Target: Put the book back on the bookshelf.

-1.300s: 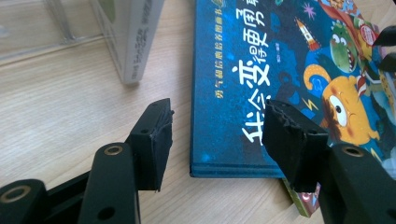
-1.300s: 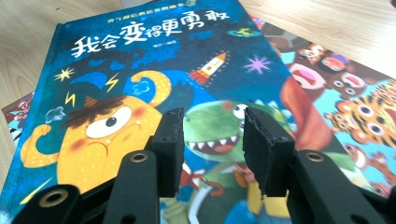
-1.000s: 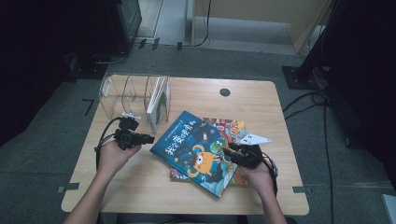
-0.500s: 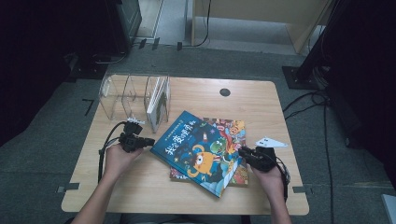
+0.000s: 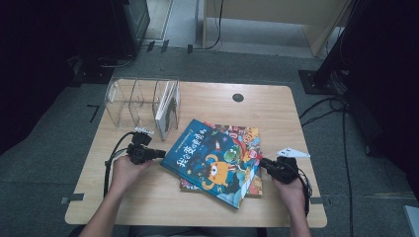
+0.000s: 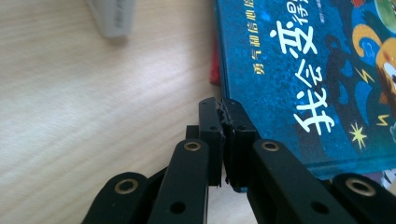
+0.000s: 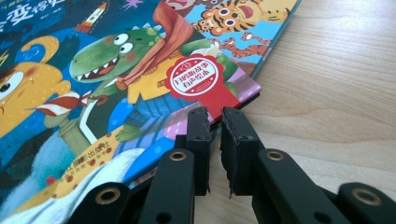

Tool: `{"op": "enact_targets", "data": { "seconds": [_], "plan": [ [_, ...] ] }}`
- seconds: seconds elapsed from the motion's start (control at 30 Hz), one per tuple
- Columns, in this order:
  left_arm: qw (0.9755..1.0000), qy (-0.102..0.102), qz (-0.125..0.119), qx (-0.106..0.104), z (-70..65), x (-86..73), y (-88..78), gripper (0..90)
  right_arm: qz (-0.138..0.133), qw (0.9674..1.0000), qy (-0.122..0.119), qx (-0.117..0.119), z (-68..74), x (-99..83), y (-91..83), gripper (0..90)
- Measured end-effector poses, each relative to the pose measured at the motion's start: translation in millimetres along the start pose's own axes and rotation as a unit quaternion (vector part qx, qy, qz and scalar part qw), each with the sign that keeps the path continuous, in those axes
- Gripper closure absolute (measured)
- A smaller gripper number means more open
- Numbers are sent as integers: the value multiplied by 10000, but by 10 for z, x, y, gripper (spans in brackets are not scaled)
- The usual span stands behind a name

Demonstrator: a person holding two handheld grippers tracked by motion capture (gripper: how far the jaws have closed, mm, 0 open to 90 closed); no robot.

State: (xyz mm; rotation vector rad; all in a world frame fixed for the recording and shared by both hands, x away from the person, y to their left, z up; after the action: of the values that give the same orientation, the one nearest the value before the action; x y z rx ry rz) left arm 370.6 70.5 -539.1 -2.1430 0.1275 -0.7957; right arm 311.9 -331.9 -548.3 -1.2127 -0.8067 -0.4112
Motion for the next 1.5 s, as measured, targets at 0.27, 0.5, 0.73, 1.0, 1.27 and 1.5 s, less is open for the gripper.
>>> {"op": "enact_targets", "data": {
  "seconds": [0.27,0.5,0.73,1.0,1.27,1.5],
  "plan": [
    [10000,40,61,-66,-173,-128,64,879,25,9999,101,21,-101,28,41,832],
    [9998,-114,42,-170,-247,-223,54,869,42,9999,88,52,-133,69,77,841],
    [9993,-183,-11,-337,-346,-325,-6,831,23,10000,-13,2,-119,144,160,870],
    [9989,-266,-136,-367,-375,-378,-31,760,96,9999,-93,-29,-123,200,201,885],
    [9977,-383,-373,-424,-353,-357,-54,479,109,9999,-28,-42,-148,245,237,885],
    [9967,-471,-308,-586,-353,-300,-8,421,83,9999,-4,-90,-149,247,231,861]
  ]
}}
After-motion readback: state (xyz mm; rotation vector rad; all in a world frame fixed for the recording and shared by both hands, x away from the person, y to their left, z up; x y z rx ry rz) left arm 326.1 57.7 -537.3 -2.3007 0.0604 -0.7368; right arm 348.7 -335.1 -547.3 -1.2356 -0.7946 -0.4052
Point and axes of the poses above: each handheld gripper's, and its own axes: y roughly forward along the jaws, x roughly out of its top, z roughly to its left, the point moved 7 cm from there along y, roughly forward along the jaws, and after that the axes turned 7 degrees about -x, right-handed, at the moved point
